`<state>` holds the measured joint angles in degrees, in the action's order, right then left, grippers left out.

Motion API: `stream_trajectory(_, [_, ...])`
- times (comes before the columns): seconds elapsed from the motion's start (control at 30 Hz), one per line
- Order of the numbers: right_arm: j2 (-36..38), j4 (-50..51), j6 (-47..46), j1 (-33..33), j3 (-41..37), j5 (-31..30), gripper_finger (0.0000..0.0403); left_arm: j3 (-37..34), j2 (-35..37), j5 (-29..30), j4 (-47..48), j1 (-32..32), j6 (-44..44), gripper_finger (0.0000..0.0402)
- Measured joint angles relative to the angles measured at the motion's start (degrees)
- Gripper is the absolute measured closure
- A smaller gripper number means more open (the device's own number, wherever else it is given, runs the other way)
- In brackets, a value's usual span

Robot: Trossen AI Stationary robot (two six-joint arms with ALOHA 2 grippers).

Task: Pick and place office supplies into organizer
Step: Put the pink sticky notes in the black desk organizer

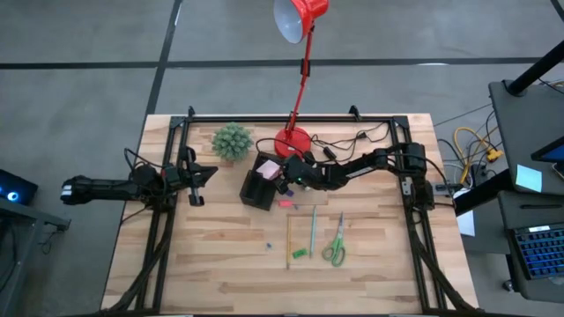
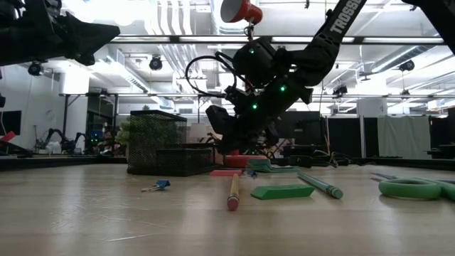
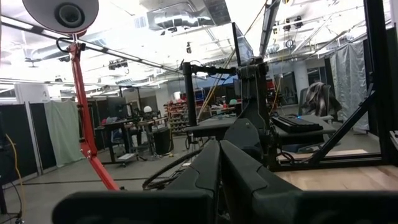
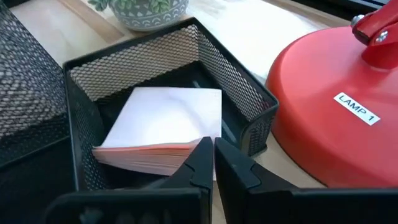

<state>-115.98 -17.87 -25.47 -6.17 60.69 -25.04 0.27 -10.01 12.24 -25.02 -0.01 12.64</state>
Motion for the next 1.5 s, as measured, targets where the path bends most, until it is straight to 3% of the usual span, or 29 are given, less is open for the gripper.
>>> stream_trajectory(0.83, [-1.3,3.8,-1.2,0.0,0.0,3.8,0.0394,0.0,-0.1,0.0,0.3,0.0,-0.1,0.0402])
stream_trajectory(1.5, [-3.8,4.5,3.5,-1.0,6.5,2.5,0.0394,0.0,-0.7,0.0,0.4,0.0,-0.2,0.0402])
